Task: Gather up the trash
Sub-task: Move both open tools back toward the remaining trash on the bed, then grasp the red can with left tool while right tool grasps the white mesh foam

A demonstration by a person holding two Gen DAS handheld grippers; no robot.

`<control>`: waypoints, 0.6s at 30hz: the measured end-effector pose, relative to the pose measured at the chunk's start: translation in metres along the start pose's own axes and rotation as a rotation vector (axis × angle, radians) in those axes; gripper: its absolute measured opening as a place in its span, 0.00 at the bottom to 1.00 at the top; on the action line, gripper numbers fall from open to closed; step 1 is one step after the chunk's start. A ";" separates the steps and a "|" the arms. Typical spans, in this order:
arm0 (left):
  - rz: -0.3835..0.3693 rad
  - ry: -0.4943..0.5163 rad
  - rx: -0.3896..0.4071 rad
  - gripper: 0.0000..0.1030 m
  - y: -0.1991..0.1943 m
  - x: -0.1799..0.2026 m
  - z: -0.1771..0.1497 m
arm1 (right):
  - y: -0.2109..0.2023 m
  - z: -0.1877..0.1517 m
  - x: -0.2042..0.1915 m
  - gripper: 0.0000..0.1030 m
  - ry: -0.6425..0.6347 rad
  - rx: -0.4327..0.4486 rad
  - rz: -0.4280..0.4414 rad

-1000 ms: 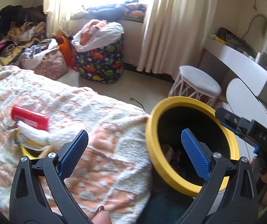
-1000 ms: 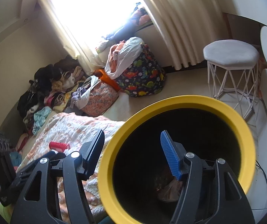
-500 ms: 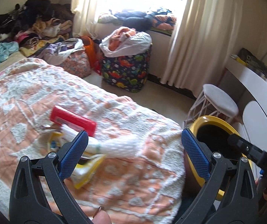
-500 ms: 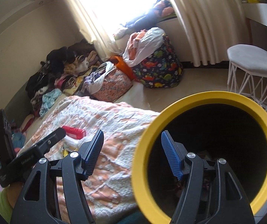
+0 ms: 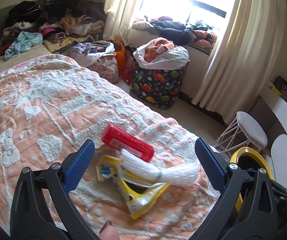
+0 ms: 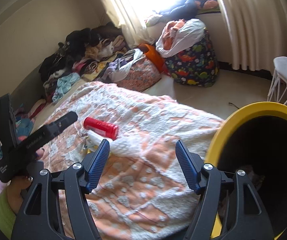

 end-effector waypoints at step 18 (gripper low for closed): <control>-0.082 -0.115 -0.091 0.89 0.045 -0.049 0.021 | 0.062 0.003 -0.033 0.67 -0.062 -0.108 0.023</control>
Point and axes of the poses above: each gripper's, at about its wrist camera, not at the fingertips, and y roughly the way its jaws point, x to its right, z to its top, the point moved 9 cm from there along y, roughly the way its jaws point, and after that the axes turned 7 degrees about -x, right-handed, at the moved point
